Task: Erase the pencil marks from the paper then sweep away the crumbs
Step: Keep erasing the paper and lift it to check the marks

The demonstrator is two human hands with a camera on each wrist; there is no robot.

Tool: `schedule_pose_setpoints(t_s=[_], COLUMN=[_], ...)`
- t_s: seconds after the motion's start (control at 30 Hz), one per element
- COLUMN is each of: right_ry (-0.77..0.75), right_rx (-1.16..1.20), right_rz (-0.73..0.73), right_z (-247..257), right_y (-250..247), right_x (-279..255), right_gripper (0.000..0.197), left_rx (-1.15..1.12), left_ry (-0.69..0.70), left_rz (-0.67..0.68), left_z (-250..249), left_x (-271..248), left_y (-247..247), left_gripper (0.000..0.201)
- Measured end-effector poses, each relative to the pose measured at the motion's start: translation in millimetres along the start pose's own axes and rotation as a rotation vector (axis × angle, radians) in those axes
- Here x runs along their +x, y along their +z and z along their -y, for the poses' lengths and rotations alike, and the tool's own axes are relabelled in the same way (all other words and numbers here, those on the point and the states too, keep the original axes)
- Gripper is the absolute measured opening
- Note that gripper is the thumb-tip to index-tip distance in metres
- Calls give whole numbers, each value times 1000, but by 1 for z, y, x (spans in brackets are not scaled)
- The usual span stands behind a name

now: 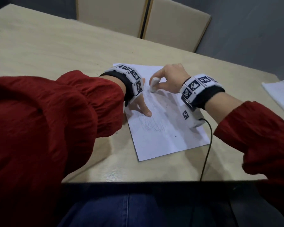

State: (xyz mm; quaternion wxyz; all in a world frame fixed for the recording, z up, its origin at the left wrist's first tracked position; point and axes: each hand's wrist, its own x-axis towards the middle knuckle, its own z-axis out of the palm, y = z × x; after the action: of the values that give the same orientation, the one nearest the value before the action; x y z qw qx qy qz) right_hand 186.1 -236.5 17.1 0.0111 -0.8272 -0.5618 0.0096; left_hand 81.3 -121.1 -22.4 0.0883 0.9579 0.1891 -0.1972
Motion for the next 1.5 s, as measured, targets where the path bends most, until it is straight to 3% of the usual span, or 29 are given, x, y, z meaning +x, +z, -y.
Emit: schedule_pose_setpoints(t_s=[0.1,0.23,0.37,0.47,0.63,0.73,0.87,0.97,1.13,1.23,1.3,1.5], right_ry=[-41,-100,-80,-4,-32,-49,-25,44,-11,-42,-59,76], right_rx=[10,0,-116,-10,38,-7,-58,-11,-14,-6,-44,26], right_rz=[51,175,62,51,138,233,48,4,73,209,273,-8], right_z=[-7,-13,0,0,-19,-19,-3,3,-9,-17,-16,-8], right_y=[1,-8,-11,-8,-6,-13,-13,-7,-7,-12,-17,-5], right_x=[-38,-73,-28,-6,-67,-84,-35,-8,-54,-86,-80,-12], right_gripper=[9,13,14,11,15,16,13,13,13,14,14,12], left_rx=[59,64,90,113,41,12,96,91,81,86,87,68], left_ry=[-10,-25,-24,-27,-19,-25,-12,-4,1,5,-4,2], left_rz=[13,13,7,4,-1,23,27,36,52,57,56,52], left_z=[-3,-1,-1,-2,-2,-2,-1,-1,2,1,2,4], left_x=[2,4,3,0,-2,-3,-2,-1,5,4,4,7], left_y=[-3,-2,-3,-3,0,0,-6,-4,-2,-3,-4,1], left_gripper=[165,157,154,163,139,142,173,169,173,170,169,168])
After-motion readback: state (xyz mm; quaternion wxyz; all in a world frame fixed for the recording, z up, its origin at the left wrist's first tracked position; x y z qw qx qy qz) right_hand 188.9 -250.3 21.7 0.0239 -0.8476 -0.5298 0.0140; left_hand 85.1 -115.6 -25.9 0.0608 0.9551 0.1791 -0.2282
